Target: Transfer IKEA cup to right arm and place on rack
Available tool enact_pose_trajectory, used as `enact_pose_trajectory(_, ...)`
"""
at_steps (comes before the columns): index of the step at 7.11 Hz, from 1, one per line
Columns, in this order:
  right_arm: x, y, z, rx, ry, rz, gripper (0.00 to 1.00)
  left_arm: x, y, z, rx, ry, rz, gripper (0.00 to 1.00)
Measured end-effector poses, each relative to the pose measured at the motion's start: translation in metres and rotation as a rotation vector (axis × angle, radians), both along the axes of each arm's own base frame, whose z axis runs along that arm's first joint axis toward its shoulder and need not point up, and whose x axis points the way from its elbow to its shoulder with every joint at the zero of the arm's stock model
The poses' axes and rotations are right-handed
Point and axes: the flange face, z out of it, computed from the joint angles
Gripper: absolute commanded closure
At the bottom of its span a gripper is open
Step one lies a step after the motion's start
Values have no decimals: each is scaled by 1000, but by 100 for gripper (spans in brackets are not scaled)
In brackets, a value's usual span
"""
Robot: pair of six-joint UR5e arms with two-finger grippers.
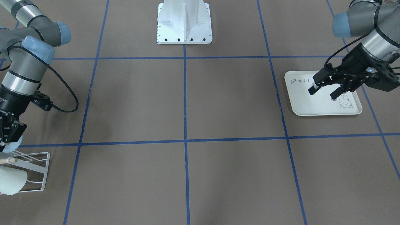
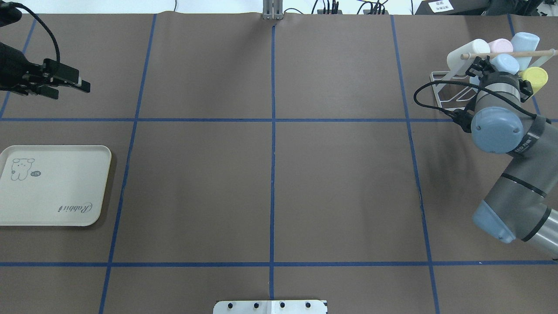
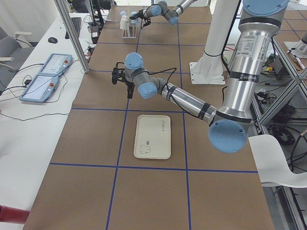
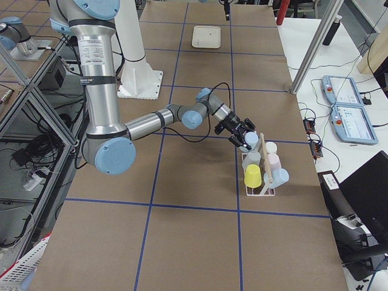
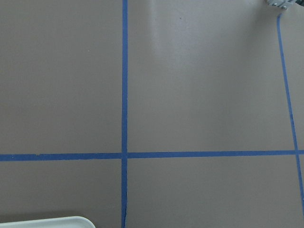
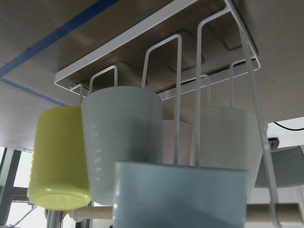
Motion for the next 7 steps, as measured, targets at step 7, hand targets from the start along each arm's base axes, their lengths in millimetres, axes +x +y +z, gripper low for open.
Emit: enact_pose_trajectory(7, -9, -7, -46, 36, -90, -19, 0, -1, 0, 0, 1, -1, -1, 0)
